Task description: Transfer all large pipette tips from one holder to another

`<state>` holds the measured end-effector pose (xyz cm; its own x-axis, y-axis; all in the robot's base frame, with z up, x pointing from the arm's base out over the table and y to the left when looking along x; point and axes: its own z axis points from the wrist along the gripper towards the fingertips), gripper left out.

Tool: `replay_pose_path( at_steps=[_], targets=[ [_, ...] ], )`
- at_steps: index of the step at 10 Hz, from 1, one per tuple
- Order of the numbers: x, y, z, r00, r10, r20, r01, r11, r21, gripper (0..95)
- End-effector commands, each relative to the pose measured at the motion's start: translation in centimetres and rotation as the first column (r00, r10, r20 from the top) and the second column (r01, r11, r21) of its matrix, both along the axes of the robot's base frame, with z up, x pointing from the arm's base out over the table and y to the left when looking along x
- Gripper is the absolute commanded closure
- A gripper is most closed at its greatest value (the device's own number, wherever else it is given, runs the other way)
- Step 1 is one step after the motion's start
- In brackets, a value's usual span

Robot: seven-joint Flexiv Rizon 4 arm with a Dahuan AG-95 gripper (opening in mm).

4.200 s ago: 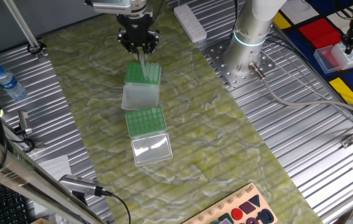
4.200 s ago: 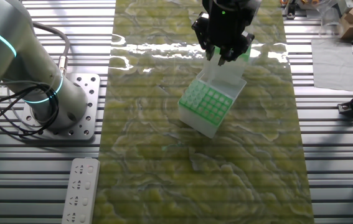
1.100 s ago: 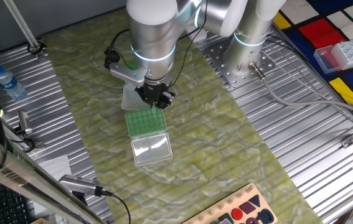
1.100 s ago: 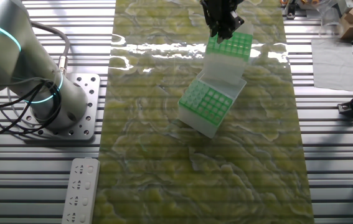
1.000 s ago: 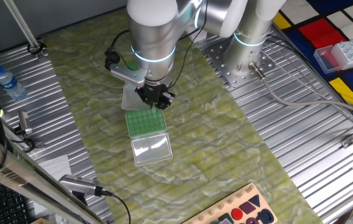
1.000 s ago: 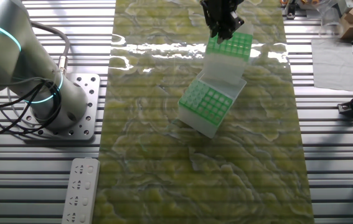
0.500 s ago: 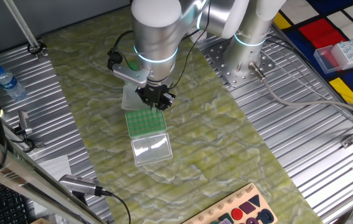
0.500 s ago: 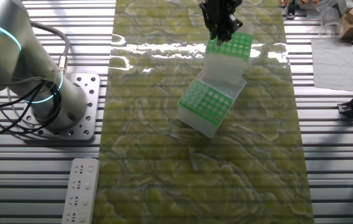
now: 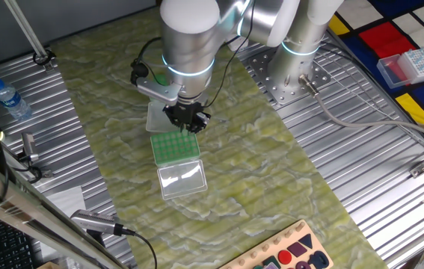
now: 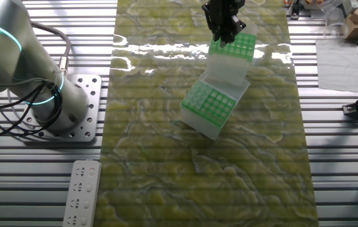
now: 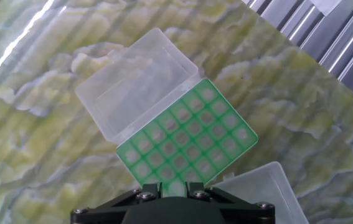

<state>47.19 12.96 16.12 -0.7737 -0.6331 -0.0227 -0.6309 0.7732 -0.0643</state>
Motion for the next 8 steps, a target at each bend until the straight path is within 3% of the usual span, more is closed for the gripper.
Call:
replay_pose_path(
  at_steps=[1,5,8],
  targets=[
    [0.0,-0.1,0.0,1.0,-0.001,0.001,0.001,1.0,0.0,95.0],
    [0.0,-0.3,1.0,1.0,-0.003,-0.006,0.003,1.0,0.007,95.0],
    [-0.5,-0.3,4.9,0.999,-0.029,-0.029,0.031,0.999,0.041,95.0]
  ],
)
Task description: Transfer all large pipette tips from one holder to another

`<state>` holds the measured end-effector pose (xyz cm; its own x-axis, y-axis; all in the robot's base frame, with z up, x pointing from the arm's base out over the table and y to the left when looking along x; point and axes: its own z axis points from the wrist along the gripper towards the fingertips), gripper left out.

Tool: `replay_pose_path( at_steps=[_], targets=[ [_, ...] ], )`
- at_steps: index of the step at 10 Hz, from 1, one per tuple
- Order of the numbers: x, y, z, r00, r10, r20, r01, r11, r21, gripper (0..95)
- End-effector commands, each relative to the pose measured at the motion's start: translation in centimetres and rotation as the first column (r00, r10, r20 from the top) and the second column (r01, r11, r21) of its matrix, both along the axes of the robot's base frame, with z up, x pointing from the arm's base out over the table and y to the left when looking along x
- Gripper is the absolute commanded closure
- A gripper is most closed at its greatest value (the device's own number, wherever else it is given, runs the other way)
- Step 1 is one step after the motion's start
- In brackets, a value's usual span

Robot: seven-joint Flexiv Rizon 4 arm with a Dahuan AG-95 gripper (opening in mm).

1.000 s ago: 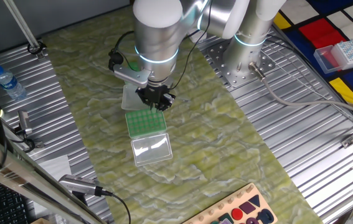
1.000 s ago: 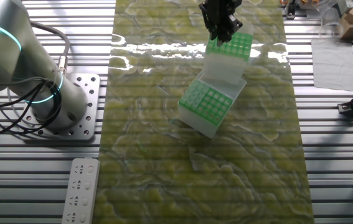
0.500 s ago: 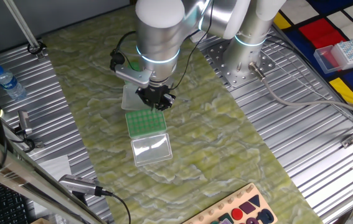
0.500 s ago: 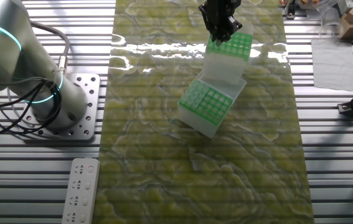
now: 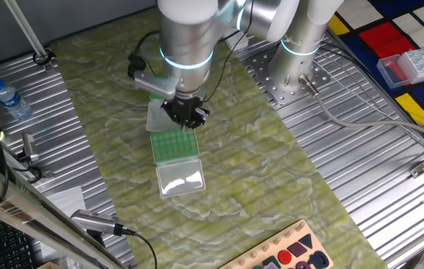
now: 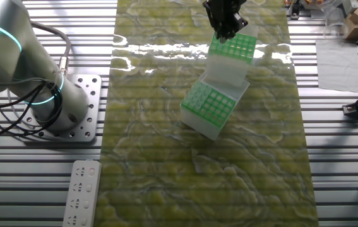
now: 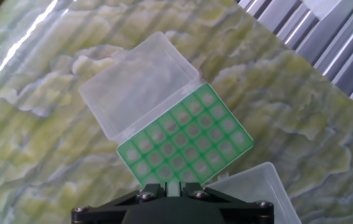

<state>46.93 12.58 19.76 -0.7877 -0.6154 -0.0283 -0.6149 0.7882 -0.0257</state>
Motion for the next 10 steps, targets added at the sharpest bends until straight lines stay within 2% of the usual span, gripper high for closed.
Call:
replay_pose_path(
  at_steps=[1,2,4,5,6,7,8,9,10],
  targets=[
    [-0.5,0.1,2.7,1.0,-0.012,-0.012,0.013,1.0,0.012,95.0],
    [-0.7,0.1,4.4,1.0,-0.016,-0.015,0.016,1.0,0.018,95.0],
    [-1.0,-0.1,8.4,0.999,-0.022,-0.032,0.023,1.0,0.009,95.0],
    [-0.9,-0.2,9.3,0.999,-0.024,-0.037,0.025,1.0,0.012,95.0],
    [-0.7,-0.8,12.2,0.998,-0.02,-0.055,0.021,1.0,0.011,95.0],
    [-0.6,-1.1,13.5,0.998,-0.019,-0.061,0.02,1.0,0.01,95.0],
    [-0.3,-2.1,15.8,0.997,-0.009,-0.072,0.008,1.0,-0.009,95.0],
    [-0.4,-3.0,16.4,0.997,0.01,-0.072,-0.012,1.0,-0.025,95.0],
    [-0.7,-4.2,16.6,0.997,0.024,-0.072,-0.026,0.999,-0.025,95.0]
  ],
)
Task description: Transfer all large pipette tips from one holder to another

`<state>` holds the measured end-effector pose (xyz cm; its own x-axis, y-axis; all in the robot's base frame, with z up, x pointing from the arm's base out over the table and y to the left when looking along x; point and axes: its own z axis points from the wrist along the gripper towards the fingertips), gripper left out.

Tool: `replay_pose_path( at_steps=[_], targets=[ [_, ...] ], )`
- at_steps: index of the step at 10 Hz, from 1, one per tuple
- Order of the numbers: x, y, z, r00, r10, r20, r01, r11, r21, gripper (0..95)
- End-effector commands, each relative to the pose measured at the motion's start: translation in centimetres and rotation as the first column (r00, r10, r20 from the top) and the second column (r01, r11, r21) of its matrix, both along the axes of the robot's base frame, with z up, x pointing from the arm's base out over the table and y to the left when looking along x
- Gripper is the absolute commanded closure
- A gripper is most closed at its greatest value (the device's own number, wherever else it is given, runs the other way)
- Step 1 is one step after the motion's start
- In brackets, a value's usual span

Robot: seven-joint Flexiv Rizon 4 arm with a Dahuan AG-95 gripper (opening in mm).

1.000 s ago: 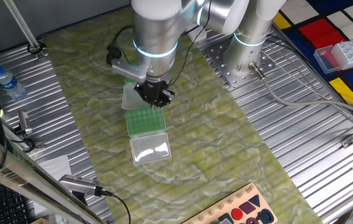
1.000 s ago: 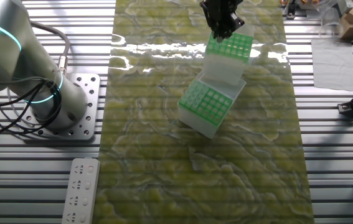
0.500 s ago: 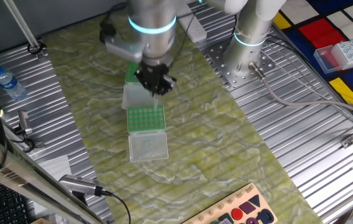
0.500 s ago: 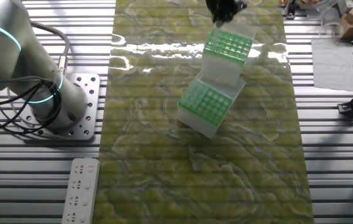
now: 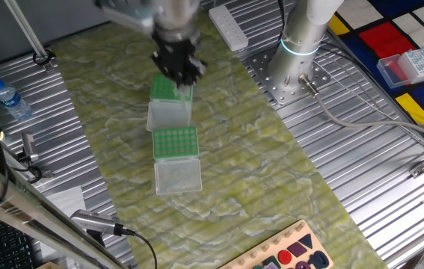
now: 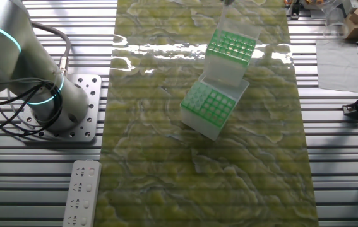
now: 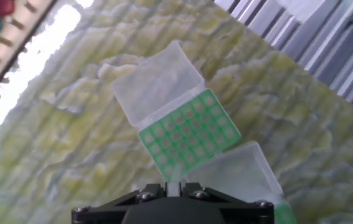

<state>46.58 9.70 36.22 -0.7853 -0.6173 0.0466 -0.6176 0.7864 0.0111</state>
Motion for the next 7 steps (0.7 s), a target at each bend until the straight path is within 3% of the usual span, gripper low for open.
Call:
replay_pose_path(
  at_steps=[1,2,4,7],
  targets=[
    [-0.5,-2.8,0.1,0.998,0.058,0.01,-0.058,0.998,-0.01,95.0],
    [-0.6,-4.8,-0.3,0.993,0.121,0.016,-0.121,0.993,-0.015,95.0],
    [-0.6,-7.4,-1.4,0.988,0.154,0.029,-0.154,0.988,-0.009,95.0],
    [-0.2,-8.6,-2.6,0.983,0.177,0.043,-0.176,0.984,-0.016,95.0]
  ],
)
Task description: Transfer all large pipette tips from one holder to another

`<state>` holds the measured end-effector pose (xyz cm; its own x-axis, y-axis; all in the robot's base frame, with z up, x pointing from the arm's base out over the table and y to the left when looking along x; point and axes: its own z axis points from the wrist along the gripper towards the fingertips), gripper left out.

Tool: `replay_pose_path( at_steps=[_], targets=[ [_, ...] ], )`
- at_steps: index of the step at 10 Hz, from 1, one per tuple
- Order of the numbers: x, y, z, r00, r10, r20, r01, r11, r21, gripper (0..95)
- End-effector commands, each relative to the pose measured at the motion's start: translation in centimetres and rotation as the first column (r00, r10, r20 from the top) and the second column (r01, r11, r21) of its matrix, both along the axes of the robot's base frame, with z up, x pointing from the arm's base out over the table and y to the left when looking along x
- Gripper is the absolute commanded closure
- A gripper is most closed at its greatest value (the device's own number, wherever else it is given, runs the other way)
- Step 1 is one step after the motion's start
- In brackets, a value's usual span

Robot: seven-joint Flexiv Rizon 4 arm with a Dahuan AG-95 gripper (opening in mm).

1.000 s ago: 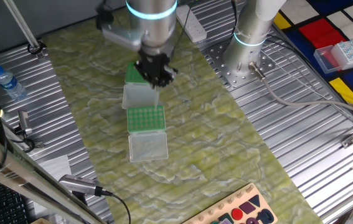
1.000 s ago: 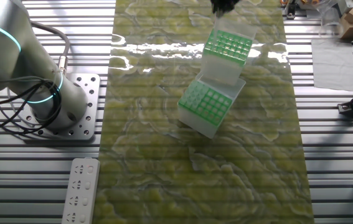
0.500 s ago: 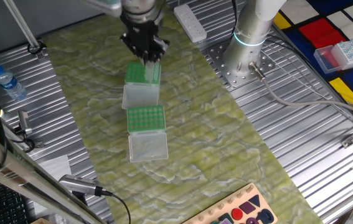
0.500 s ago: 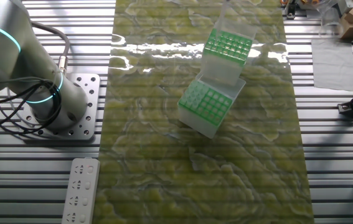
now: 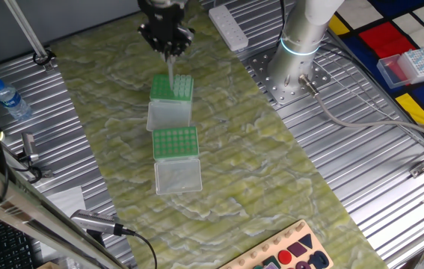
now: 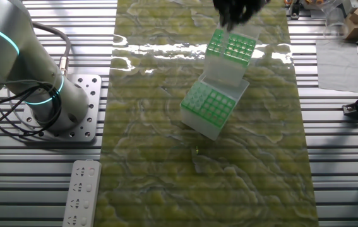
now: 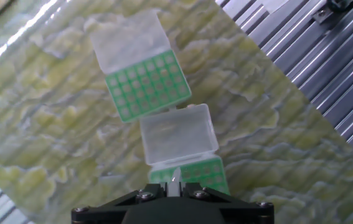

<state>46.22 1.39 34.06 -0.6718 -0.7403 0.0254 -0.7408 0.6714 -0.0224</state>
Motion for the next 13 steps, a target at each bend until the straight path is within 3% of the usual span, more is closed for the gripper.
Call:
replay_pose_path(
  at_steps=[1,5,13],
  targets=[
    [0.3,-0.6,-0.8,1.0,0.017,0.012,-0.017,1.0,-0.001,95.0],
    [0.6,-1.5,-2.2,0.999,0.036,0.019,-0.036,0.999,-0.002,95.0],
    [-1.1,-2.5,-4.4,0.998,0.048,0.033,-0.049,0.999,0.022,95.0]
  ],
)
